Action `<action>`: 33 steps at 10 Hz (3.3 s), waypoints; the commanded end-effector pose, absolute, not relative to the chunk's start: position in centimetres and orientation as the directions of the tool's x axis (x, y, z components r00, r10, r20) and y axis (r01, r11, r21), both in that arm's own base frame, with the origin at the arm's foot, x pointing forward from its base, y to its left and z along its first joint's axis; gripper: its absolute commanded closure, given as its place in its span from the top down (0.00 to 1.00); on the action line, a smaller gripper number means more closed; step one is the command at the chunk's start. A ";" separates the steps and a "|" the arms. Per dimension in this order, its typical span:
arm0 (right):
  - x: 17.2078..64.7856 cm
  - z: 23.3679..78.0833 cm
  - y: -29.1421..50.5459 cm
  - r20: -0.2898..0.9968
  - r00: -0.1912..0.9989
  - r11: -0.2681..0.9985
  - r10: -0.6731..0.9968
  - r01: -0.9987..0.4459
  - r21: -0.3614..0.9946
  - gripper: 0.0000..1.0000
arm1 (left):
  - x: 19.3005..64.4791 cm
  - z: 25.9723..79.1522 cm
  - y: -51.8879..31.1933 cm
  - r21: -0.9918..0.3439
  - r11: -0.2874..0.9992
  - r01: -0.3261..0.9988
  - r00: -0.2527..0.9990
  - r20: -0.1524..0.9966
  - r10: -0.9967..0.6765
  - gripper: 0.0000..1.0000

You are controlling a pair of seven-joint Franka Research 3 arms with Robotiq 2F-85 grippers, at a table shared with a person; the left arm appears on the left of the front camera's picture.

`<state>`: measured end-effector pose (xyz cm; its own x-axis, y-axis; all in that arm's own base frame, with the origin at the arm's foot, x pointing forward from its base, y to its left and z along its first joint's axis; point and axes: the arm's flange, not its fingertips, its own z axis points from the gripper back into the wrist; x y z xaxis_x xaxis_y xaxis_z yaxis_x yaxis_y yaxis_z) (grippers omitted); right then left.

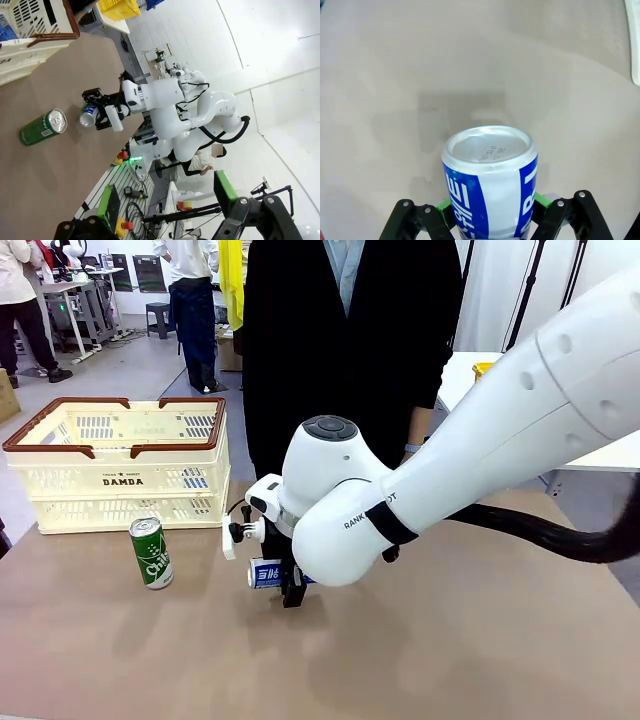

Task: Place the drinks into the Shopping basket.
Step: Pick up one drink and place it into the Shopping basket.

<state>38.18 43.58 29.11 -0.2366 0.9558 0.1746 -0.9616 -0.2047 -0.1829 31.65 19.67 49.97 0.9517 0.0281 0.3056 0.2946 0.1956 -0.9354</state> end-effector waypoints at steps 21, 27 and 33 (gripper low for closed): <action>41.3 27.4 45.6 0.139 -0.099 -0.084 0.985 -0.991 -0.108 1.00 | 31.5 50.2 19.7 -0.936 0.185 0.300 0.950 0.310 0.027 1.00; 40.6 41.4 39.8 0.163 -0.127 -0.115 0.978 -0.990 -0.082 1.00 | 31.5 50.2 19.7 -0.936 0.185 0.300 0.950 0.310 0.027 1.00; 36.2 56.4 13.9 0.433 0.611 0.420 0.662 -0.782 0.460 1.00 | 31.5 50.2 19.7 -0.936 0.185 0.300 0.950 0.310 0.027 1.00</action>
<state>37.07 18.42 56.79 0.3460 0.8609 0.3731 -0.9254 0.2476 0.2869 31.65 19.71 49.94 0.9520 0.0290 0.3048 0.2936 0.1958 -0.9357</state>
